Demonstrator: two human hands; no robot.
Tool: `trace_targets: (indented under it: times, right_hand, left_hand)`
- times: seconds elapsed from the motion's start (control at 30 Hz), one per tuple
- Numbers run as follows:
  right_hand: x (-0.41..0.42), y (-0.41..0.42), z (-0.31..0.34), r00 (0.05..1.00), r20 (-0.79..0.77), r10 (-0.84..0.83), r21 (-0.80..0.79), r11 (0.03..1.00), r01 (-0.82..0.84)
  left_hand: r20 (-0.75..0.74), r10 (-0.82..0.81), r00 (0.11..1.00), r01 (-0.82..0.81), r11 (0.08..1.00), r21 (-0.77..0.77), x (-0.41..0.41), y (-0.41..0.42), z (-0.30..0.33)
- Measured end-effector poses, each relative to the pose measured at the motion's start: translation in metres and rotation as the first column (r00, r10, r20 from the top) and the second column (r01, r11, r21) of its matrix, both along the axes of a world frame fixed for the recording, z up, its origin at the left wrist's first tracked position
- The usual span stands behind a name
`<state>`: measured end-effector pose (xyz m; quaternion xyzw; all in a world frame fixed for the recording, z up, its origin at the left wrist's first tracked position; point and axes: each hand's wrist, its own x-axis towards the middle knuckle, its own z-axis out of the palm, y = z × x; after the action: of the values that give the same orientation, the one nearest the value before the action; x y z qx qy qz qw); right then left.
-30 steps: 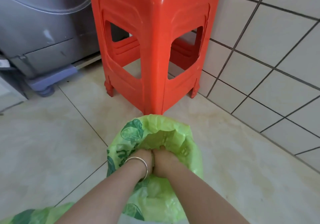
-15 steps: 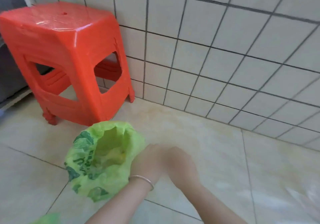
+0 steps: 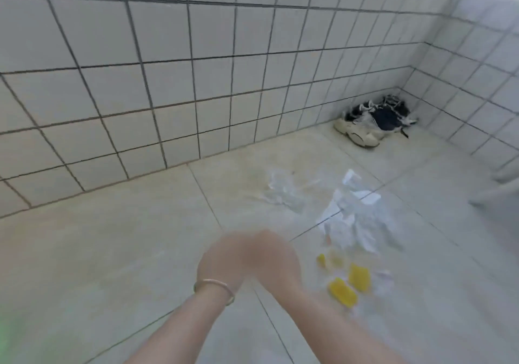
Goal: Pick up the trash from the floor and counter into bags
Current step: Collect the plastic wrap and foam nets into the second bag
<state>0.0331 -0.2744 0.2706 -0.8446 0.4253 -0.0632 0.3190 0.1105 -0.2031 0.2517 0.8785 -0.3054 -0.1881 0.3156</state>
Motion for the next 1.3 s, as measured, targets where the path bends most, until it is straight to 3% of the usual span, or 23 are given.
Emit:
trace_targets:
  times: [0.17, 0.4, 0.57, 0.7, 0.87, 1.03, 1.17, 1.3]
  right_hand:
    - [-0.08, -0.062, -0.034, 0.995, -0.059, -0.085, 0.058, 0.994, 0.089]
    - [-0.18, -0.14, -0.13, 0.959, -0.237, -0.154, 0.145, 0.971, 0.192]
    - [-0.218, -0.178, -0.19, 0.917, -0.386, -0.102, 0.123, 0.979, 0.161]
    - [-0.234, -0.208, -0.223, 0.899, -0.41, -0.156, 0.066, 0.978, 0.2]
    - [-0.247, -0.237, -0.254, 0.898, -0.39, -0.204, 0.003, 0.975, 0.223]
    - [-0.252, -0.254, -0.269, 0.881, -0.432, -0.193, -0.015, 0.978, 0.207]
    - [-0.252, -0.266, -0.277, 0.815, -0.552, -0.177, 0.032, 0.972, 0.233]
    - [-0.247, -0.272, -0.288, 0.803, -0.572, -0.167, 0.083, 0.962, 0.26]
  left_hand:
    - [-0.061, -0.17, 0.983, 0.175, 0.98, 0.089, -0.066, -0.073, -0.027]
    - [-0.168, -0.36, 0.918, 0.39, 0.896, 0.21, -0.139, -0.16, -0.12]
    - [-0.194, -0.556, 0.808, 0.583, 0.711, 0.392, -0.163, -0.2, -0.185]
    - [-0.165, -0.67, 0.723, 0.633, 0.549, 0.546, -0.187, -0.221, -0.22]
    - [-0.192, -0.723, 0.664, 0.664, 0.452, 0.595, -0.223, -0.233, -0.256]
    - [-0.176, -0.712, 0.68, 0.628, 0.441, 0.642, -0.232, -0.24, -0.278]
    - [-0.129, -0.654, 0.745, 0.596, 0.567, 0.569, -0.234, -0.245, -0.287]
    - [-0.019, -0.676, 0.737, 0.589, 0.629, 0.508, -0.225, -0.251, -0.305]
